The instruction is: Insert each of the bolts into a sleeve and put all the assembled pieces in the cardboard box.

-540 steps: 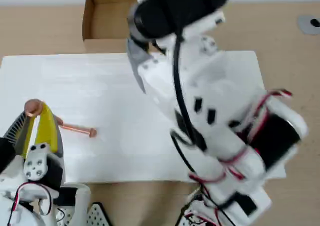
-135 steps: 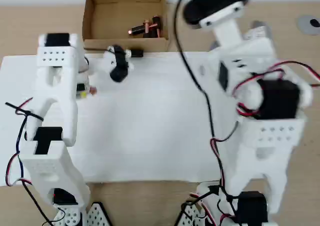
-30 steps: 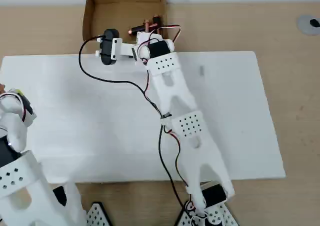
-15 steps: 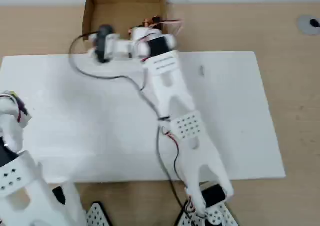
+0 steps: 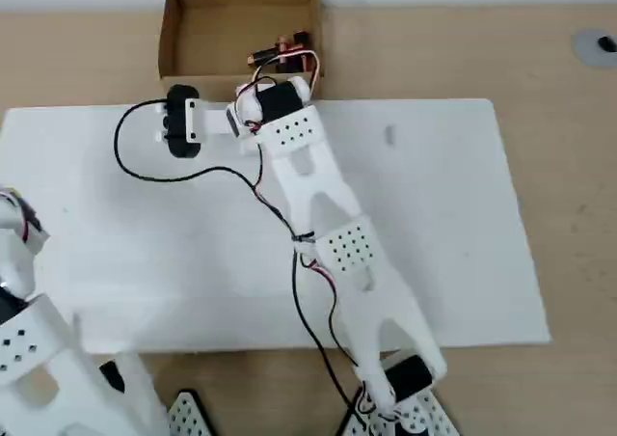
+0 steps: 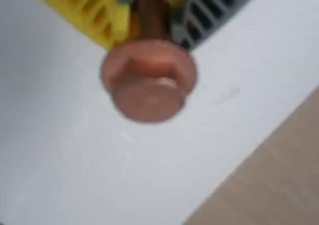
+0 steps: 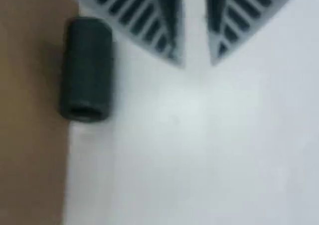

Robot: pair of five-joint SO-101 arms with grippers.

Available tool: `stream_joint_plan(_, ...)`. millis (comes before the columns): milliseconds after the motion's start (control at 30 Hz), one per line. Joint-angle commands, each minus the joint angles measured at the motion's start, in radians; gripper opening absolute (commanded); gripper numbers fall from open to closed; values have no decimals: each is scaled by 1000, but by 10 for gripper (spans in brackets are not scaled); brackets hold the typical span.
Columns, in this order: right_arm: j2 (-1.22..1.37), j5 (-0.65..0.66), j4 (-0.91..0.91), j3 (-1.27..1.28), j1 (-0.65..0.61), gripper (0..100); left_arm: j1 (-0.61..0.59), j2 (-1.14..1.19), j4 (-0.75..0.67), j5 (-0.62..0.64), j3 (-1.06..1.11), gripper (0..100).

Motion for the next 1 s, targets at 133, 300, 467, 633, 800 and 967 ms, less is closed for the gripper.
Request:
stream_joint_plan(133,-1,2,-83,-1,15,103,-25,-25,-5,-31,-6,14)
stream_joint_plan(300,44,2,-141,-1,36,103,-23,-25,-5,-29,-9,14)
stream_joint_plan(467,71,2,-195,-1,68,104,-23,-25,-5,-31,-5,14)
stream_joint_plan(633,74,2,-247,-2,97,104,-21,-25,-5,-29,-5,14)
stream_joint_plan(800,74,6,-281,-4,117,104,-17,-25,-5,-25,-5,14)
stream_joint_plan(967,79,8,-362,28,125,105,-17,-25,-3,-25,-3,14)
